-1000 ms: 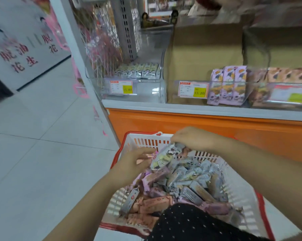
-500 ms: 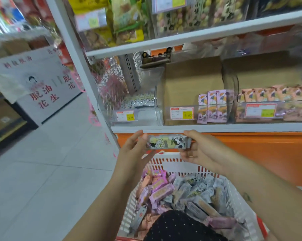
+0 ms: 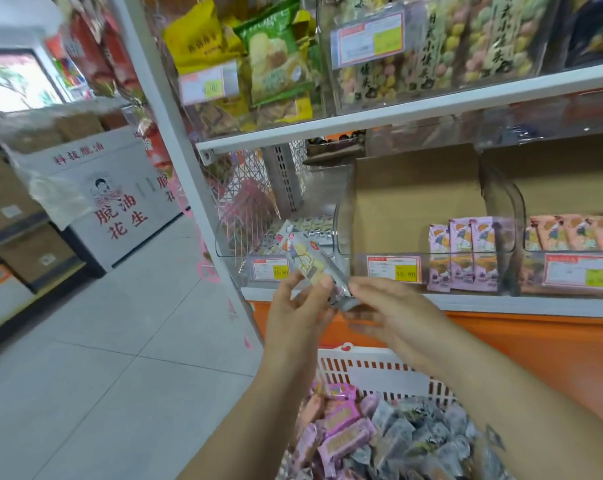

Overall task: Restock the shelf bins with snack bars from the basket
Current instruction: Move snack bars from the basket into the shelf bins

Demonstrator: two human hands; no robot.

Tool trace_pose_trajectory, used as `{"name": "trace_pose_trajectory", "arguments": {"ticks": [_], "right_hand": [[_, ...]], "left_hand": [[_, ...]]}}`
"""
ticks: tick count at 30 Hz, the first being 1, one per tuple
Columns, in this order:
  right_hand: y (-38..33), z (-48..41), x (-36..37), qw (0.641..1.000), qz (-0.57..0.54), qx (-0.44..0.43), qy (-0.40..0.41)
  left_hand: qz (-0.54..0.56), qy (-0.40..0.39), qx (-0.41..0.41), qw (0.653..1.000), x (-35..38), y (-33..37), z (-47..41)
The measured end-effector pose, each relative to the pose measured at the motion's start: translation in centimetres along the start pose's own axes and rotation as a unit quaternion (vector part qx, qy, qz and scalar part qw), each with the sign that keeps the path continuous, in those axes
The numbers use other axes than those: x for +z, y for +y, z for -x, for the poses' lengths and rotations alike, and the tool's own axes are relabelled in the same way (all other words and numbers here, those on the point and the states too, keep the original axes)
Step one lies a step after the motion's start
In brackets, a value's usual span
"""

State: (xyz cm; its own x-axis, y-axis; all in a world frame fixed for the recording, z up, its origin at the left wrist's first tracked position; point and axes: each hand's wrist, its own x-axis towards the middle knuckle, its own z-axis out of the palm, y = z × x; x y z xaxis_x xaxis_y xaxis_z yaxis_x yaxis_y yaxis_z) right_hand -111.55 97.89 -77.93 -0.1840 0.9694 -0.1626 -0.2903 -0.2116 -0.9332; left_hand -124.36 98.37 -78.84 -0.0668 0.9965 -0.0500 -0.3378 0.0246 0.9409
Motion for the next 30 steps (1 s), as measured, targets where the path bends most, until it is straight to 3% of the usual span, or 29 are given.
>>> {"name": "trace_pose_trajectory", "arguments": {"ticks": [2, 3, 5, 7, 10, 14, 20, 26, 30], "right_hand": [[-0.7, -1.9, -0.1, 0.983, 0.155, -0.08, 0.061], [-0.9, -2.8, -0.4, 0.957, 0.241, -0.126, 0.099], [-0.6, -4.6, -1.2, 0.871, 0.419, -0.2, 0.163], [0.1, -6.1, -1.7, 0.783, 0.543, -0.235, 0.191], [1.6, -7.9, -2.3, 0.714, 0.622, -0.256, 0.196], [2.6, -9.1, -3.1, 0.692, 0.614, -0.298, 0.236], [3.0, -9.5, -3.2, 0.688, 0.603, -0.325, 0.239], [3.3, -9.8, -3.5, 0.697, 0.593, -0.327, 0.236], [3.5, -9.9, -3.5, 0.697, 0.594, -0.324, 0.237]], "left_hand": [[-0.03, 0.007, 0.024, 0.999, -0.2, 1.4, -2.2], [-0.061, 0.013, 0.041, 0.997, -0.4, 2.2, -3.5], [-0.166, 0.023, 0.085, 0.982, -0.7, 3.9, -6.5], [-0.297, 0.036, 0.125, 0.946, -1.2, 5.3, -10.1], [-0.454, 0.064, 0.123, 0.88, -1.6, 6.4, -15.2], [-0.593, 0.027, 0.027, 0.805, -1.6, 5.6, -20.2], [-0.791, -0.037, -0.102, 0.602, -1.8, 3.0, -23.8], [-0.844, -0.03, -0.087, 0.528, -3.1, 1.5, -25.6], [-0.844, -0.066, -0.026, 0.532, -3.1, 1.3, -25.8]]}}
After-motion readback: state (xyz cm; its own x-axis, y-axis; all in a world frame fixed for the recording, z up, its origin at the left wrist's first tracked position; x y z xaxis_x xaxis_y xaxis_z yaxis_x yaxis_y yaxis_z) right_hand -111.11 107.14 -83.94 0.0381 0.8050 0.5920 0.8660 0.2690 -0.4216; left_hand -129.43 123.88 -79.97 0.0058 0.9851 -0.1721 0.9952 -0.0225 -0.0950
